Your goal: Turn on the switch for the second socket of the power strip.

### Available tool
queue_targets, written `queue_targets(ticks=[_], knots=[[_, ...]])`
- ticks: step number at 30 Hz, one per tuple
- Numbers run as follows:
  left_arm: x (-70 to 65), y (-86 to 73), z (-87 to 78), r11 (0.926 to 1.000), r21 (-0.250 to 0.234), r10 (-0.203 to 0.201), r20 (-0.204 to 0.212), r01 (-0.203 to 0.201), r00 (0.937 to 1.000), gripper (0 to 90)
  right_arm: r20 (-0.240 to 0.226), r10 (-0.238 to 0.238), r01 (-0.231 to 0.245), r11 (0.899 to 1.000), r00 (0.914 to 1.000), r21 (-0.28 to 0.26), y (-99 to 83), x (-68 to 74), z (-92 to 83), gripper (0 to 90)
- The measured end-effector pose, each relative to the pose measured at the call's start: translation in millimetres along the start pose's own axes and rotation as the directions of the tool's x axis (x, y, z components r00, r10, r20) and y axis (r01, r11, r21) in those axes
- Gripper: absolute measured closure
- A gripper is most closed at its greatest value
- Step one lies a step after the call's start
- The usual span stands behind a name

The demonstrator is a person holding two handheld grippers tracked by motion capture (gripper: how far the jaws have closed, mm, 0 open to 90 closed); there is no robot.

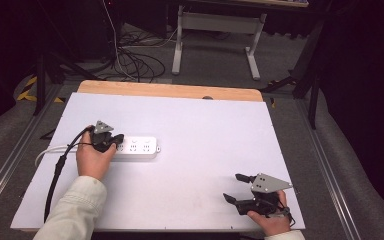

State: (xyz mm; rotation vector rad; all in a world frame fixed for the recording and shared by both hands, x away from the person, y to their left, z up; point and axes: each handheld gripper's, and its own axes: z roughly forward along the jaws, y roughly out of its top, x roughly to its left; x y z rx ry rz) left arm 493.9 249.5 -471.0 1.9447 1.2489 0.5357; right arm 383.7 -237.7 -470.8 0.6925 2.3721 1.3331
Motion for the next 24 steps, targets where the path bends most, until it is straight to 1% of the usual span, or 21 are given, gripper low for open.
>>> queue_targets(ticks=[5, 8, 11, 15, 19, 24], knots=[[-0.1, 0.5, 0.2, 1.0, 0.005, -0.003, -0.003, 0.003, 1.0, 90.0, 0.0, 0.0, 0.0, 1.0, 1.0, 0.0, 0.1, 0.1, 0.0, 23.3], [-0.2, 0.7, 0.1, 0.9999, 0.008, -0.015, 0.0, 0.015, 0.9999, 90.0, -0.001, 0.0, 0.0, 1.0, 1.0, -0.002, 0.0, 0.1, 0.0, 23.3], [-1.6, 0.8, 0.4, 1.0, 0.008, -0.005, -0.012, 0.006, 0.9999, 90.0, -0.001, 0.0, 0.0, 1.0, 1.0, 0.0, 0.0, 0.0, 0.0, 23.3], [-1.5, 0.9, 0.4, 0.9999, 0.009, -0.011, -0.012, 0.011, 0.9999, 90.0, -0.002, 0.001, -0.001, 1.0, 1.0, -0.002, 0.0, 0.1, -0.1, 23.3], [-1.7, 0.4, 0.5, 1.0, 0.009, -0.004, -0.015, 0.005, 0.9999, 90.0, -0.001, -0.001, 0.001, 1.0, 1.0, 0.001, 0.0, 0.0, 0.2, 23.3], [-1.2, 0.4, 0.8, 0.9997, 0.01, -0.021, -0.009, 0.021, 0.9997, 90.0, -0.001, -0.001, 0.001, 1.0, 1.0, 0.001, 0.0, 0.2, 0.1, 23.3]])
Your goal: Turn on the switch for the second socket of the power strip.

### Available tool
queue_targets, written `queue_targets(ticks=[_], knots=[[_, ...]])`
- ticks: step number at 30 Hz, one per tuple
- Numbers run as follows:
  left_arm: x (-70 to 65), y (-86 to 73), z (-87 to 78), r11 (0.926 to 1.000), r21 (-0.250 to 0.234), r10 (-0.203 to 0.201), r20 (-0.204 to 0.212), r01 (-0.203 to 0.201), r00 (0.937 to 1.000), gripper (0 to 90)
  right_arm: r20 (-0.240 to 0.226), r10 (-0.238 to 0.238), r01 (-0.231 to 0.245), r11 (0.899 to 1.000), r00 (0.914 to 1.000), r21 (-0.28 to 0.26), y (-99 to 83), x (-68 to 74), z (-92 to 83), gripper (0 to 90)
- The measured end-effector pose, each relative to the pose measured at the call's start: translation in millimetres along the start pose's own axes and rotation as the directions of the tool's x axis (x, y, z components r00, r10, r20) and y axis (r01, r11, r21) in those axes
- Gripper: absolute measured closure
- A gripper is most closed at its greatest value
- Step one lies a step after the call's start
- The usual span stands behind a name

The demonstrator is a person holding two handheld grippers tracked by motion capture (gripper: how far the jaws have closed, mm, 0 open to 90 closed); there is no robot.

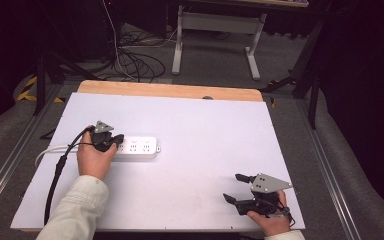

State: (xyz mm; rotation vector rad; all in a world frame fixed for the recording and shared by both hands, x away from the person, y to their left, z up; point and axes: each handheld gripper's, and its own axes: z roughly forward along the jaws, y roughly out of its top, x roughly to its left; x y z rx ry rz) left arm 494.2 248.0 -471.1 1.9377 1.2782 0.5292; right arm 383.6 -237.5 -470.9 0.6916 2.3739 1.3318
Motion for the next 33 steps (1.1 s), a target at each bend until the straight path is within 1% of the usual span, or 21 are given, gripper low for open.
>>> queue_targets(ticks=[3, 10, 11, 13, 14, 15, 16, 17, 19, 21, 24, 25, 26, 29, 30, 33], knots=[[-1.3, 0.4, 0.1, 1.0, 0.003, 0.003, -0.01, -0.003, 0.9999, 90.0, -0.001, 0.001, -0.001, 1.0, 1.0, -0.003, 0.0, 0.1, -0.2, 23.3], [-1.8, 0.3, 0.1, 1.0, 0.007, -0.001, -0.014, 0.001, 0.9999, 90.0, -0.001, 0.003, -0.003, 1.0, 1.0, -0.006, 0.0, 0.0, -0.6, 23.2], [-1.0, 0.5, 0.1, 1.0, 0.006, -0.004, -0.009, 0.004, 1.0, 90.0, 0.0, 0.003, -0.003, 1.0, 1.0, -0.006, 0.0, 0.0, -0.8, 23.2], [2.2, 1.4, -0.3, 0.9996, 0.009, -0.026, 0.019, 0.026, 0.9995, 90.0, 0.002, 0.004, -0.004, 1.0, 1.0, -0.006, 0.0, -0.2, -1.1, 23.2], [5.1, 3.4, -2.1, 0.9989, 0.015, -0.046, 0.048, 0.045, 0.9978, 90.0, 0.002, 0.004, -0.004, 1.0, 1.0, -0.005, 0.0, -0.4, -1.1, 23.2], [5.1, 3.4, -2.1, 0.9989, 0.015, -0.046, 0.048, 0.045, 0.9978, 90.0, 0.002, 0.004, -0.004, 1.0, 1.0, -0.005, 0.0, -0.4, -1.1, 23.2], [3.7, 5.7, -4.9, 0.9997, 0.023, -0.002, 0.025, 0.001, 0.9997, 90.0, 0.002, 0.005, -0.005, 1.0, 1.0, -0.005, 0.0, -0.9, -0.8, 23.2], [3.7, 5.7, -4.9, 0.9997, 0.023, -0.002, 0.025, 0.001, 0.9997, 90.0, 0.002, 0.005, -0.005, 1.0, 1.0, -0.005, 0.0, -0.9, -0.8, 23.2], [1.8, 6.3, -5.9, 0.9996, 0.019, 0.021, 0.022, -0.021, 0.9995, 90.0, 0.001, 0.005, -0.005, 1.0, 1.0, -0.001, 0.0, -1.2, 0.4, 23.1], [1.0, 6.3, -6.8, 0.9991, 0.011, 0.04, 0.008, -0.04, 0.9992, 89.9, 0.002, 0.006, -0.006, 1.0, 1.0, -0.001, 0.0, -1.3, 0.5, 23.2], [-0.1, 7.0, -9.3, 0.9993, -0.001, 0.037, 0.019, -0.037, 0.9991, 89.9, 0.003, 0.007, -0.007, 1.0, 1.0, -0.002, -0.2, -1.1, -0.1, 23.2], [-0.7, 9.1, -12.9, 0.9995, -0.019, 0.026, 0.031, -0.026, 0.9992, 90.0, 0.005, 0.006, -0.006, 1.0, 1.0, -0.002, -0.2, -1.2, -0.4, 23.1], [-0.7, 9.1, -12.9, 0.9995, -0.019, 0.026, 0.031, -0.026, 0.9992, 89.9, 0.005, 0.007, -0.007, 1.0, 1.0, -0.002, -0.2, -1.3, -0.5, 23.2], [-0.3, 12.7, -19.2, 0.9992, -0.04, 0.008, 0.044, -0.007, 0.999, 89.9, 0.004, 0.008, -0.008, 1.0, 1.0, -0.005, -0.4, -1.4, -0.4, 23.2], [0.4, 13.8, -21.2, 0.9991, -0.042, 0.006, 0.041, -0.005, 0.9991, 89.9, 0.004, 0.008, -0.008, 1.0, 1.0, -0.005, -0.3, -1.6, -0.3, 23.1], [1.3, 17.5, -26.3, 0.999, -0.039, 0.023, 0.028, -0.022, 0.9993, 89.9, 0.004, 0.009, -0.009, 1.0, 1.0, -0.004, -0.2, -1.7, 0.0, 23.1]])
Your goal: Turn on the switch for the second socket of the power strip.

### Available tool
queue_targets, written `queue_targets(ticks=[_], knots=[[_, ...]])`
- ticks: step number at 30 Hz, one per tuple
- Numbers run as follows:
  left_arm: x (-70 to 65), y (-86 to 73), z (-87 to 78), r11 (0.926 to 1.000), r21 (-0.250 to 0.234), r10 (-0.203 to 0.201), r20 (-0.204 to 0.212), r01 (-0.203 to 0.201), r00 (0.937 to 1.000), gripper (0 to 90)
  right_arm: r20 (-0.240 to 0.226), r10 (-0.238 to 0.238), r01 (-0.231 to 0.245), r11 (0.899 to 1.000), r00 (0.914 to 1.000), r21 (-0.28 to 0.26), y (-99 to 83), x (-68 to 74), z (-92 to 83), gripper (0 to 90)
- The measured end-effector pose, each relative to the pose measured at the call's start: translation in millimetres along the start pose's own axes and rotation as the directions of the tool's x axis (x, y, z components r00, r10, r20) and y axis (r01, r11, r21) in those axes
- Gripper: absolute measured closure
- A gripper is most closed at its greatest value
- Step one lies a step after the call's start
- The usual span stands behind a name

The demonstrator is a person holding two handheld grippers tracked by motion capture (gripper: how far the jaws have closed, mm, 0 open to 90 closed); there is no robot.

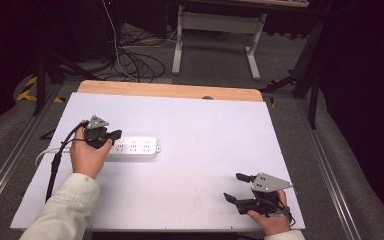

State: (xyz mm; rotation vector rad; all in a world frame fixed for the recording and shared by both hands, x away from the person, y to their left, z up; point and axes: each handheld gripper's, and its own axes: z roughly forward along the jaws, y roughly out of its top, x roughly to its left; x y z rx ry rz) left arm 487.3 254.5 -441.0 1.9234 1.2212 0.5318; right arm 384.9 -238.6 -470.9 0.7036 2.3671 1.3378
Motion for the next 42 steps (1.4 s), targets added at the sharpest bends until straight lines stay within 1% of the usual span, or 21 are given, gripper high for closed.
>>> queue_targets(ticks=[3, 7, 14, 17, 18, 19, 21, 22, 25, 26, 27, 28, 29, 30, 31, 32, 35, 36, 39, 41, 42], knots=[[-1.2, 3.6, -5.2, 0.9999, -0.012, 0.002, 0.007, -0.002, 1.0, 89.9, 0.0, -0.002, 0.002, 1.0, 1.0, 0.002, 0.3, 0.1, 0.3, 23.2], [-3.1, 6.6, -9.5, 0.9997, -0.013, 0.021, 0.0, -0.021, 0.9998, 89.8, 0.0, -0.004, 0.004, 1.0, 1.0, 0.003, 0.4, 0.4, 0.3, 23.2], [-2.2, 6.8, -11.4, 0.9998, -0.014, 0.015, 0.001, -0.015, 0.9999, 89.8, 0.0, -0.005, 0.005, 1.0, 1.0, 0.002, 0.4, 0.3, 0.1, 23.2], [-3.6, 7.3, -14.0, 0.9996, -0.027, 0.013, 0.006, -0.013, 0.9999, 89.5, -0.001, -0.004, 0.004, 1.0, 1.0, 0.001, 0.3, 0.1, 0.3, 23.2], [-4.4, 7.8, -15.7, 0.9993, -0.036, 0.015, 0.007, -0.014, 0.9999, 86.1, -0.001, -0.005, 0.005, 1.0, 1.0, 0.002, 0.4, 0.1, 0.4, 23.2], [-5.0, 8.0, -17.0, 0.999, -0.041, 0.016, 0.01, -0.016, 0.9998, 79.9, 0.0, -0.005, 0.005, 1.0, 1.0, 0.002, 0.3, 0.1, 0.3, 23.2], [-6.8, 8.4, -21.0, 0.9984, -0.056, 0.013, 0.022, -0.011, 0.9997, 76.4, 0.002, -0.005, 0.005, 1.0, 1.0, 0.002, 0.4, 0.1, 0.0, 23.2], [-7.3, 8.7, -23.3, 0.9979, -0.064, 0.015, 0.028, -0.013, 0.9995, 76.4, 0.002, -0.005, 0.005, 1.0, 1.0, 0.002, 0.4, 0.1, 0.0, 23.2], [-7.5, 9.4, -31.4, 0.9964, -0.084, 0.02, 0.038, -0.017, 0.9991, 70.3, 0.002, -0.006, 0.006, 1.0, 1.0, 0.0, 0.4, 0.4, -0.2, 23.2], [-8.0, 9.5, -34.2, 0.9957, -0.091, 0.019, 0.044, -0.014, 0.9989, 66.2, 0.001, -0.005, 0.005, 1.0, 1.0, -0.002, 0.5, 0.5, -0.3, 23.2], [-8.7, 9.5, -37.0, 0.9955, -0.094, 0.017, 0.054, -0.011, 0.9984, 66.2, 0.001, -0.005, 0.005, 1.0, 1.0, -0.002, 0.5, 0.5, -0.3, 23.2], [-9.4, 9.7, -40.5, 0.9949, -0.1, 0.02, 0.063, -0.014, 0.9978, 61.1, 0.001, -0.005, 0.005, 1.0, 1.0, -0.002, 0.5, 0.6, -0.2, 23.1], [-10.3, 9.7, -42.4, 0.9944, -0.105, 0.019, 0.072, -0.011, 0.9972, 61.1, 0.001, -0.005, 0.005, 1.0, 1.0, -0.002, 0.5, 0.6, -0.2, 23.1], [-11.6, 9.7, -45.2, 0.9939, -0.109, 0.021, 0.075, -0.013, 0.997, 58.6, 0.001, -0.005, 0.005, 1.0, 1.0, -0.002, 0.5, 0.6, -0.2, 23.2], [-12.5, 9.7, -48.2, 0.9931, -0.115, 0.033, 0.076, -0.024, 0.9966, 52.5, 0.002, -0.006, 0.006, 1.0, 1.0, 0.0, 0.6, 0.6, -0.3, 23.2], [-14.1, 9.3, -50.8, 0.9923, -0.121, 0.038, 0.08, -0.028, 0.996, 52.5, 0.002, -0.006, 0.006, 1.0, 1.0, 0.0, 0.6, 0.6, -0.3, 23.2], [-19.7, 8.1, -58.6, 0.9898, -0.134, 0.061, 0.079, -0.05, 0.995, 43.3, 0.003, -0.007, 0.007, 1.0, 1.0, -0.001, 0.8, 0.7, -0.1, 23.2], [-22.1, 7.7, -60.9, 0.9893, -0.136, 0.065, 0.088, -0.053, 0.994, 41.3, 0.002, -0.008, 0.008, 1.0, 1.0, 0.0, 0.9, 0.7, 0.1, 23.1], [-28.6, 6.3, -68.1, 0.9875, -0.141, 0.087, 0.117, -0.07, 0.9893, 35.9, 0.003, -0.008, 0.008, 1.0, 1.0, 0.001, 1.1, 1.2, 0.3, 23.1], [-33.3, 4.6, -73.8, 0.984, -0.154, 0.109, 0.125, -0.089, 0.9861, 33.8, 0.003, -0.008, 0.008, 1.0, 1.0, 0.001, 1.1, 1.1, -0.2, 23.2], [-35.1, 3.8, -76.9, 0.9807, -0.165, 0.126, 0.125, -0.105, 0.9841, 32.7, 0.002, -0.007, 0.007, 1.0, 1.0, -0.002, 1.0, 1.1, -0.3, 23.1]])
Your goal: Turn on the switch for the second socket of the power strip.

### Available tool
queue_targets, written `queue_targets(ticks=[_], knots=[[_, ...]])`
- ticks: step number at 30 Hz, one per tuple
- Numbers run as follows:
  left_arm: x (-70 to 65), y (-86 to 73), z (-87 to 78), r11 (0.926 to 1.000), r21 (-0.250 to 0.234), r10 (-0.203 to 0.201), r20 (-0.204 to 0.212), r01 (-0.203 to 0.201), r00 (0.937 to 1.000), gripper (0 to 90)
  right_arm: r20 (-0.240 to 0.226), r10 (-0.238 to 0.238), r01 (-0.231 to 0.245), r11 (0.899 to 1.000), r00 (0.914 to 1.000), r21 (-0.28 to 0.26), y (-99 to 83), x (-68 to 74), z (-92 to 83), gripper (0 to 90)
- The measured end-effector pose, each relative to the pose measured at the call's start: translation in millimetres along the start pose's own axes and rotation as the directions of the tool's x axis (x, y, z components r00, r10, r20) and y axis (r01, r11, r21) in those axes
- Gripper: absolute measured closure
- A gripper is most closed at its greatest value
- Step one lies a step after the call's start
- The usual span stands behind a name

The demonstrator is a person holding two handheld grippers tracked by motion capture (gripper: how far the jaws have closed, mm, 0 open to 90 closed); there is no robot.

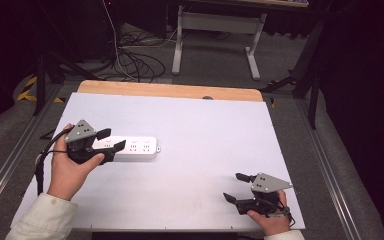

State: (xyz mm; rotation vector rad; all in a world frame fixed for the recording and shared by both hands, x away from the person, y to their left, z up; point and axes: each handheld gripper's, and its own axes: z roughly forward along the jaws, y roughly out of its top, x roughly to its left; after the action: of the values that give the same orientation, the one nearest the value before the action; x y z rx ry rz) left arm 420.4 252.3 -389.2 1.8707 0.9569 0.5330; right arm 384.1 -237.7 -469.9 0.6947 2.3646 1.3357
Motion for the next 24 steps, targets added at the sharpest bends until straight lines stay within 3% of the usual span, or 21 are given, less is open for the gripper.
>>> queue_targets(ticks=[6, 14, 19, 23, 24], knots=[[-16.6, -4.8, -14.0, 0.9979, -0.05, 0.042, 0.044, -0.04, 0.9982, 28.4, -0.003, -0.001, 0.001, 1.0, 1.0, -0.001, 0.1, 0.1, 0.1, 22.9], [-31.6, -19.5, -31.7, 0.9907, -0.116, 0.085, 0.122, -0.07, 0.989, 25.0, -0.019, -0.008, 0.008, 1.0, 0.9998, -0.011, 0.6, 1.1, -0.7, 21.6], [-35.3, -34.4, -35.4, 0.9889, -0.123, 0.102, 0.145, -0.084, 0.9841, 23.3, -0.031, -0.006, 0.005, 1.0, 0.9995, -0.019, 0.9, 1.6, -1.4, 21.4], [-35.5, -47.9, -33.8, 0.9874, -0.132, 0.111, 0.19, -0.087, 0.9755, 22.5, -0.039, -0.006, 0.005, 1.0, 0.9992, -0.022, 0.9, 1.7, -1.9, 20.3], [-35.1, -51.3, -32.5, 0.987, -0.131, 0.12, 0.21, -0.093, 0.9703, 22.1, -0.042, -0.006, 0.005, 1.0, 0.9991, -0.024, 0.9, 1.6, -2.0, 20.2]])
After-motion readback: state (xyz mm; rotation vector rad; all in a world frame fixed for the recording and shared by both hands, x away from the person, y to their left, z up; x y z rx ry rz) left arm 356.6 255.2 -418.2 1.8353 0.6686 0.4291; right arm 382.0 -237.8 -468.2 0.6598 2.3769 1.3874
